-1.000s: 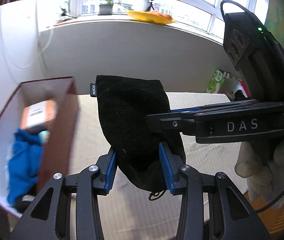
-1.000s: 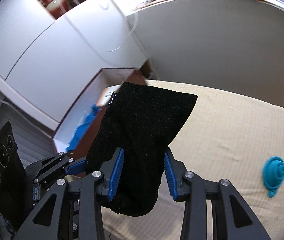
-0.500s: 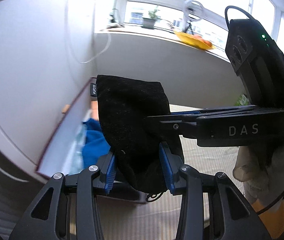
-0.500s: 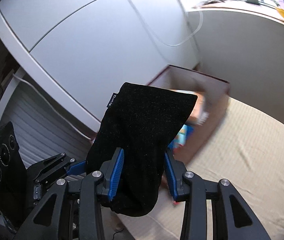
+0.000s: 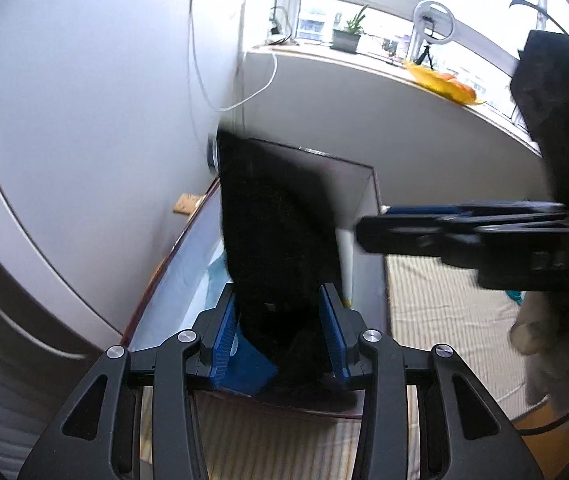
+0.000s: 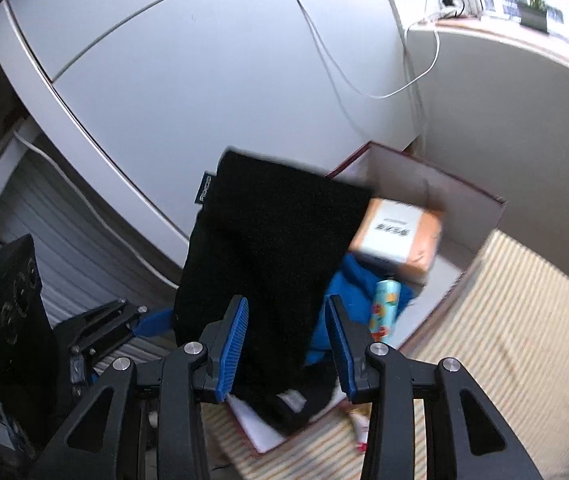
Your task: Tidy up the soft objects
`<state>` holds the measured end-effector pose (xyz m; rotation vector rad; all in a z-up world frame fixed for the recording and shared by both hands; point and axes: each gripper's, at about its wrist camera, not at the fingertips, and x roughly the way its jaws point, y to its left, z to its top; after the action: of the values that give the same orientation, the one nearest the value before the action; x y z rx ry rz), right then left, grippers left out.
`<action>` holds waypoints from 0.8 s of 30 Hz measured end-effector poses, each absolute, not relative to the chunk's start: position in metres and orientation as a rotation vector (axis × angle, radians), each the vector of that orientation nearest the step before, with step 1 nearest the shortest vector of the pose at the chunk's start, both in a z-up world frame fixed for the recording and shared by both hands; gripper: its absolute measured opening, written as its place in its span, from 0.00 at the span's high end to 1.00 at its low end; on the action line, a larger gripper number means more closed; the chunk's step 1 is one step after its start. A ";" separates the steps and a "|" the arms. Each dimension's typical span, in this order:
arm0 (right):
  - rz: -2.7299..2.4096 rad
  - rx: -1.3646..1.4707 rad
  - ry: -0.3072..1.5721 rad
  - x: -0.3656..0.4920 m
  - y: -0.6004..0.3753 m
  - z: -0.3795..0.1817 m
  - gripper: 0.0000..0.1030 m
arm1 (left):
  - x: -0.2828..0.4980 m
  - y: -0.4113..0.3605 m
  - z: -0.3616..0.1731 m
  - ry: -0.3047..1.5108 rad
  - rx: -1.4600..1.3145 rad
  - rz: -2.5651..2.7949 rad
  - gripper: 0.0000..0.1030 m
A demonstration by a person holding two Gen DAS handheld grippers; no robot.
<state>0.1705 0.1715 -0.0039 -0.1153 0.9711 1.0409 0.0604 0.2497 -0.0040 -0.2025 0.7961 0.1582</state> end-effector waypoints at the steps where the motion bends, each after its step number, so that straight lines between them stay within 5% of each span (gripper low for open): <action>1: 1.026 -0.125 0.956 0.171 0.166 -0.004 0.51 | 0.059 0.251 -0.005 0.797 -0.206 0.162 0.62; 12: 0.963 -0.082 0.891 0.177 0.089 -0.012 0.37 | 0.035 0.242 -0.012 0.792 -0.230 0.136 0.62; 24: 0.896 -0.174 0.877 0.180 0.032 -0.053 0.37 | -0.001 0.172 -0.031 0.838 -0.156 0.021 0.62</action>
<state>0.1797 0.0315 -0.0532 -0.1739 0.8770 0.8962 -0.0009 0.1717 -0.0315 -0.1557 0.8385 0.0210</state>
